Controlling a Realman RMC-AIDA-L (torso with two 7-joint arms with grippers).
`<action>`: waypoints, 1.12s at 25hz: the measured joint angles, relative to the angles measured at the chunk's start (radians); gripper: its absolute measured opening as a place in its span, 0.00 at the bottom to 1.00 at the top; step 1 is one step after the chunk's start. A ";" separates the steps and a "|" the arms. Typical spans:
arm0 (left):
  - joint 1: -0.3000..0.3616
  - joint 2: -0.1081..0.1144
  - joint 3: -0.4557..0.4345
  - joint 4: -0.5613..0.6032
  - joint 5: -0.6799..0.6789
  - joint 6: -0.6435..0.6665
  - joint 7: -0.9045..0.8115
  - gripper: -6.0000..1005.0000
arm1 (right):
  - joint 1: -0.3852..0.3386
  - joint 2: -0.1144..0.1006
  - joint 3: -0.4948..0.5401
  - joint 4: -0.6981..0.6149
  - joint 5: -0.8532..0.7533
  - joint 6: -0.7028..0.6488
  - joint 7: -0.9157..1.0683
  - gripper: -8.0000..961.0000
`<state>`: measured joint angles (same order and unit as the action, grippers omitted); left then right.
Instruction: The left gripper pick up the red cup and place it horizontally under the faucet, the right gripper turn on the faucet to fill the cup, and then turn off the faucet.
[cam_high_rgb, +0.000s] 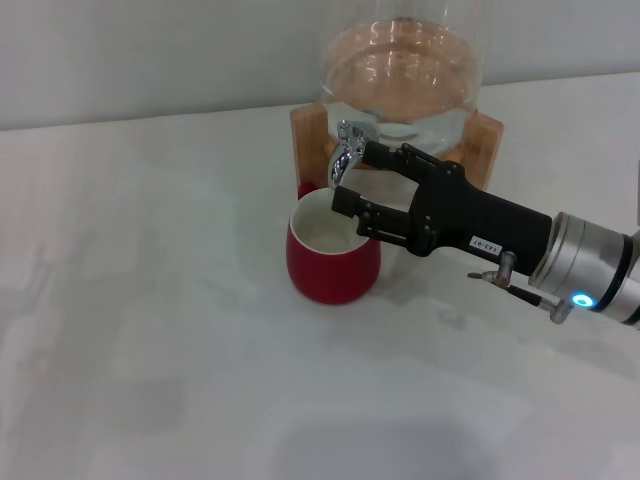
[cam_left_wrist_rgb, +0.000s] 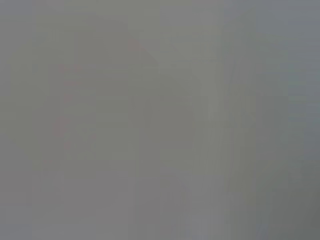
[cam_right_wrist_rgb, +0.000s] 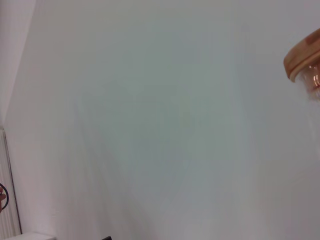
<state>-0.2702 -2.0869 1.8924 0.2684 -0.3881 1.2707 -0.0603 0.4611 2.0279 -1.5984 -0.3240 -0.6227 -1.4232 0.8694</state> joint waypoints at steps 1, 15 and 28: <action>0.001 0.000 0.000 0.000 0.000 0.000 0.000 0.87 | 0.000 0.000 0.000 0.000 0.000 -0.001 0.000 0.86; 0.003 0.000 -0.002 0.000 -0.007 0.000 0.001 0.87 | -0.079 -0.017 0.088 -0.011 0.031 -0.009 -0.009 0.86; -0.016 0.002 -0.009 -0.035 -0.008 -0.002 0.004 0.87 | -0.136 -0.020 0.108 0.029 0.023 -0.150 -0.015 0.86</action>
<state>-0.2860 -2.0846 1.8831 0.2339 -0.3958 1.2685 -0.0567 0.3254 2.0080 -1.4908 -0.2949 -0.5999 -1.5731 0.8540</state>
